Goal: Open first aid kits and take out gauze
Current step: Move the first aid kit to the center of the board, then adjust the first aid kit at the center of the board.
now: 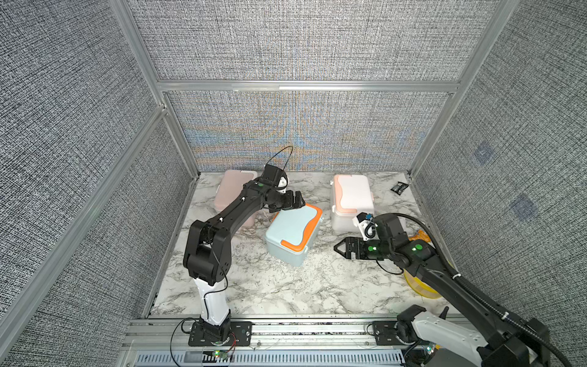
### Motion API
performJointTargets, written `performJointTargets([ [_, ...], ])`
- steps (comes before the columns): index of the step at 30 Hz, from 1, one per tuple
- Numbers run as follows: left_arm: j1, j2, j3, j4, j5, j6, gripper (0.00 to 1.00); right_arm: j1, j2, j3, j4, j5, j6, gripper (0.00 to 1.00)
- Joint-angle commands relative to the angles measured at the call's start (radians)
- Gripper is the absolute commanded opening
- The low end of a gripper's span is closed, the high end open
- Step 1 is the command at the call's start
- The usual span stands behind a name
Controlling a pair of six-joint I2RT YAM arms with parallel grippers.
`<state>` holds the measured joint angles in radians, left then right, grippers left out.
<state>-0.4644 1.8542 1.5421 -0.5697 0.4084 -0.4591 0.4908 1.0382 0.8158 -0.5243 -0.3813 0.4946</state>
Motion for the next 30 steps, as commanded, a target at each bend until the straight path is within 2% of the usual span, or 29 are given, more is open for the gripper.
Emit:
performJointTargets([
  [1,-0.023,-0.04,-0.05,0.095,0.071,-0.036,1.0,0.009,0.018,0.019,0.027,0.022,0.009,0.99],
  [4,-0.04,-0.09,-0.121,0.128,0.076,-0.043,1.0,0.021,0.028,0.026,0.044,0.012,0.016,0.99],
  [10,-0.034,-0.233,-0.26,0.119,-0.019,-0.018,0.99,0.032,0.054,0.037,0.069,0.028,0.044,0.98],
  [13,-0.034,-0.307,-0.337,0.121,-0.038,-0.015,1.0,0.032,0.1,0.056,0.122,-0.001,0.071,0.92],
  [20,-0.035,-0.516,-0.547,0.147,-0.035,-0.051,0.99,0.044,0.282,0.152,0.227,-0.068,0.133,0.78],
  [26,-0.059,-0.683,-0.734,0.214,0.038,-0.129,1.0,0.093,0.464,0.316,0.253,-0.086,0.153,0.76],
  [30,-0.113,-0.798,-0.827,0.249,0.034,-0.199,0.99,0.128,0.595,0.447,0.242,-0.102,0.153,0.76],
])
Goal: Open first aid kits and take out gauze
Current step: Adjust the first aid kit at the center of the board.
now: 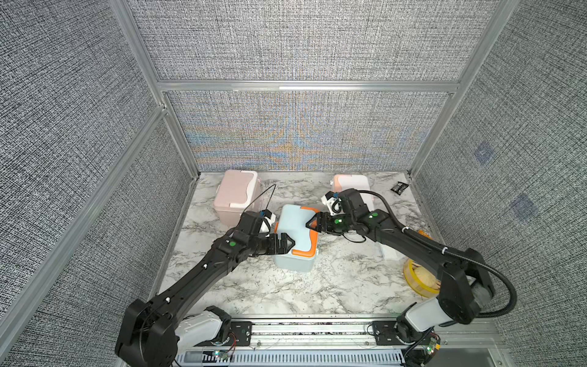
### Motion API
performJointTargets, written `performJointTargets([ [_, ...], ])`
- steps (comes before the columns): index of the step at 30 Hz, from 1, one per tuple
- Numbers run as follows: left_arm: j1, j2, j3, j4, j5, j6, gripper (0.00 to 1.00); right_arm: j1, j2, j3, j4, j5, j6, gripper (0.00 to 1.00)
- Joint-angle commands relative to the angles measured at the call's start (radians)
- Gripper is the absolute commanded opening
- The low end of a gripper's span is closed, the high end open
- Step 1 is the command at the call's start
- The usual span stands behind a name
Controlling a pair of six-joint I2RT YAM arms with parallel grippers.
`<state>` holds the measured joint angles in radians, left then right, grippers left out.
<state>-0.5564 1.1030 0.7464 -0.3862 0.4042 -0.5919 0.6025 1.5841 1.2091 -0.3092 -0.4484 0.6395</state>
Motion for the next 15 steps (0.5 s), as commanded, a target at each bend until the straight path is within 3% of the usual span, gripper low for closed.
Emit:
performJointTargets([
  [1,-0.038,-0.074,-0.051,0.077,0.036,-0.088,0.99,0.025,0.079,0.09,0.019,-0.04,0.009,0.76],
  [8,-0.145,-0.151,-0.118,0.176,0.004,-0.196,0.99,0.084,0.197,0.25,-0.02,-0.053,-0.001,0.8],
  [12,-0.178,-0.167,-0.102,0.16,-0.007,-0.187,1.0,0.084,0.129,0.233,-0.069,0.027,-0.019,0.88],
  [15,-0.177,-0.249,-0.055,0.031,-0.095,-0.128,1.0,0.08,0.039,0.201,-0.124,0.106,-0.043,0.98],
])
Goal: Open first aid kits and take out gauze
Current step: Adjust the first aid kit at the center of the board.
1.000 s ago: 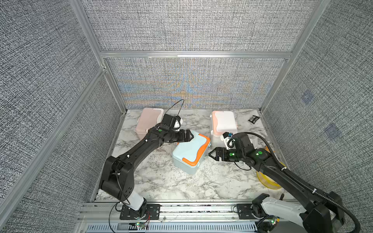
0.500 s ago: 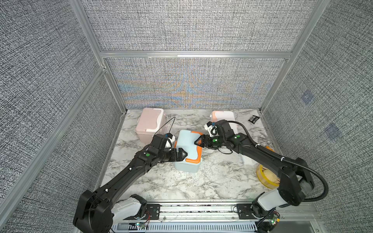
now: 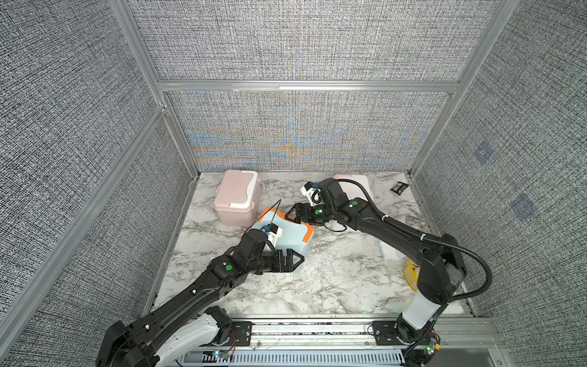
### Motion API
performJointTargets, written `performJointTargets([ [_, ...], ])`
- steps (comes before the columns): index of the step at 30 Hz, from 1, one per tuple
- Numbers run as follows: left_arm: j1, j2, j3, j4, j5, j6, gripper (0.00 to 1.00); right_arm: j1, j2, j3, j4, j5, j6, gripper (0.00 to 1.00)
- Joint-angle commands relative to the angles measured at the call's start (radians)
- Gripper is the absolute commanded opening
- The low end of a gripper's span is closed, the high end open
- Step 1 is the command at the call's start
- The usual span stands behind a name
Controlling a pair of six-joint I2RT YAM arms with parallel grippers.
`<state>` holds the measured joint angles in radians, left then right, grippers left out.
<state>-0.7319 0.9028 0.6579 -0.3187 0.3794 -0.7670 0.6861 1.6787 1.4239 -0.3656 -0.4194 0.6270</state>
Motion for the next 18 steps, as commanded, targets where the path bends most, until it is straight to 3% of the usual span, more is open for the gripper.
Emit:
performJointTargets([
  [1,-0.002,-0.073,0.047,-0.066,-0.099,0.06,0.99,-0.005,-0.084,-0.024,-0.084,0.099,-0.039,0.99],
  [4,-0.001,-0.128,0.123,-0.194,-0.176,0.121,0.99,-0.004,-0.18,-0.078,-0.122,0.161,-0.058,0.99],
  [7,0.009,-0.098,0.24,-0.331,-0.275,0.2,0.99,0.016,-0.273,-0.164,-0.132,0.207,-0.081,0.99],
  [9,0.052,-0.033,0.317,-0.385,-0.321,0.248,0.99,0.056,-0.323,-0.224,-0.129,0.25,-0.1,0.99],
  [14,0.245,0.167,0.451,-0.365,-0.266,0.336,1.0,0.2,-0.364,-0.313,-0.125,0.407,-0.145,0.99],
  [18,0.291,0.339,0.556,-0.387,-0.381,0.349,0.99,0.327,-0.342,-0.332,-0.11,0.537,-0.186,0.99],
])
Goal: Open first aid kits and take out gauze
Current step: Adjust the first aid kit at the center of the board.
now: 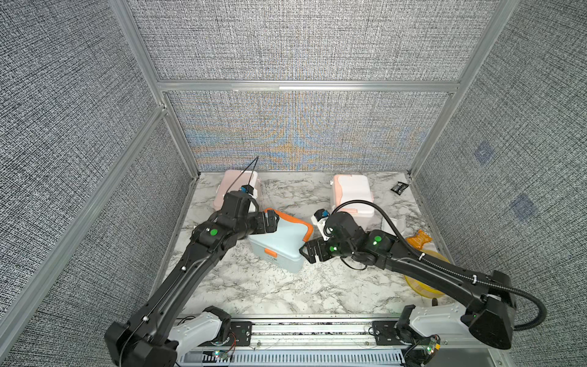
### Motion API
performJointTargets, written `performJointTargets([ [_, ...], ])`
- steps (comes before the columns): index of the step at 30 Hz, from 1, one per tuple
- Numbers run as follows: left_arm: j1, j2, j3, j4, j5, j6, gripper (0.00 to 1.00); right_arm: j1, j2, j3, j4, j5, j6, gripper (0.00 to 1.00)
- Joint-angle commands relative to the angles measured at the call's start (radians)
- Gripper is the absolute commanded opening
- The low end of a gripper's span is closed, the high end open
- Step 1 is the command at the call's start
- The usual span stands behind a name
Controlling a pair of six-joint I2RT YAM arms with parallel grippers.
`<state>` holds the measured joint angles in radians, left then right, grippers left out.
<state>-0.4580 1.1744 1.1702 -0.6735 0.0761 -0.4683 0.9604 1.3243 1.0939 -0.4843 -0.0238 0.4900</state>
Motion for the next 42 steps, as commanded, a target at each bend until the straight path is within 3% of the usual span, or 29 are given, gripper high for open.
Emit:
performJointTargets([
  [1,0.026,0.095,0.053,-0.032,-0.081,0.056,0.99,0.078,0.028,0.005,0.01,0.165,-0.062,0.99],
  [9,0.054,0.151,-0.022,0.004,-0.114,0.069,0.99,0.2,0.227,0.097,0.005,0.353,-0.039,0.99],
  [15,0.058,0.166,-0.101,0.054,0.04,0.02,0.99,0.208,0.332,0.163,-0.047,0.455,0.027,0.99],
  [20,0.033,0.151,-0.152,0.088,0.248,-0.042,1.0,0.201,0.301,0.14,-0.107,0.519,0.055,0.99],
  [28,-0.163,-0.022,-0.327,0.28,0.289,-0.171,0.99,0.114,0.146,-0.018,-0.125,0.506,0.069,0.99],
  [32,-0.274,-0.065,-0.31,0.255,0.249,-0.191,1.0,0.059,0.045,-0.092,-0.128,0.481,0.058,0.99],
  [38,-0.268,-0.192,-0.224,0.116,0.027,-0.089,0.99,0.017,-0.13,-0.215,-0.112,0.38,0.043,0.99],
  [42,-0.234,-0.052,-0.027,0.041,-0.007,0.015,0.99,0.002,-0.235,-0.29,-0.053,0.293,0.082,0.99],
])
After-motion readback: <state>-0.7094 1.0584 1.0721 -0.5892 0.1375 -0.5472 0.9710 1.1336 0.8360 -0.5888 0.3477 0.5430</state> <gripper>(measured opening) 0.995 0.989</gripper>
